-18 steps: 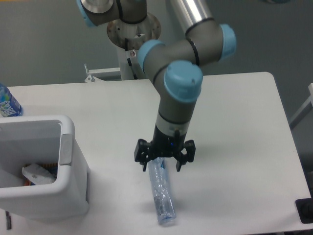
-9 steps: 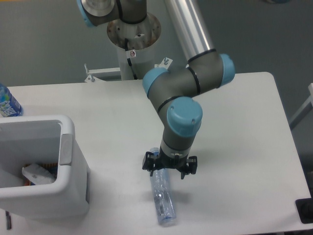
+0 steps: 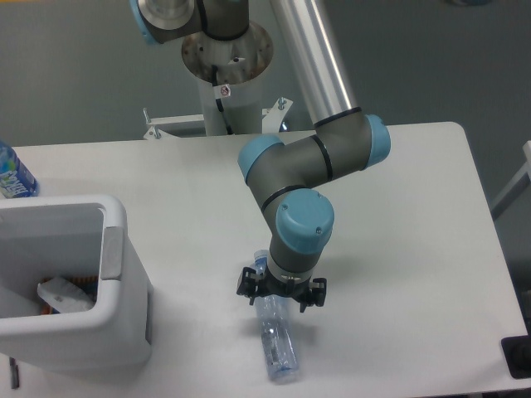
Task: Place the trash in the trash can
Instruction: 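Move the gripper over the clear plastic bottle and lower it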
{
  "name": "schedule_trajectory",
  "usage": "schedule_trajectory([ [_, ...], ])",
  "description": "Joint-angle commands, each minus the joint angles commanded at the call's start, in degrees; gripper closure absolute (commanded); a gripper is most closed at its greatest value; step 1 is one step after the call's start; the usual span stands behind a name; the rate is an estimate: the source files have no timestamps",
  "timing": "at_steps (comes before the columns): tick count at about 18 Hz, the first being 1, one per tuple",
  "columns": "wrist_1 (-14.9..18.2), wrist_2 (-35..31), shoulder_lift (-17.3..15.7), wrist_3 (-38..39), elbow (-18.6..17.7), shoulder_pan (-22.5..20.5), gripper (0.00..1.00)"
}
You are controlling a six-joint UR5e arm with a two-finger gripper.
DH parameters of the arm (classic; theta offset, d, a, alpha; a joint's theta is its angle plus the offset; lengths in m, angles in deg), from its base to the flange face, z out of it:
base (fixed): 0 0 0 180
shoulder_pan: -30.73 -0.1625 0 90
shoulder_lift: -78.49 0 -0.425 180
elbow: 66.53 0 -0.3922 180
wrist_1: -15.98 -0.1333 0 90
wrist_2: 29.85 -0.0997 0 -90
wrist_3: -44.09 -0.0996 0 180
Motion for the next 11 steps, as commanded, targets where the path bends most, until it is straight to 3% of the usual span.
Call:
schedule_trajectory([
  [11,-0.8,-0.1,1.1,0.1,-1.1,1.5,0.00],
])
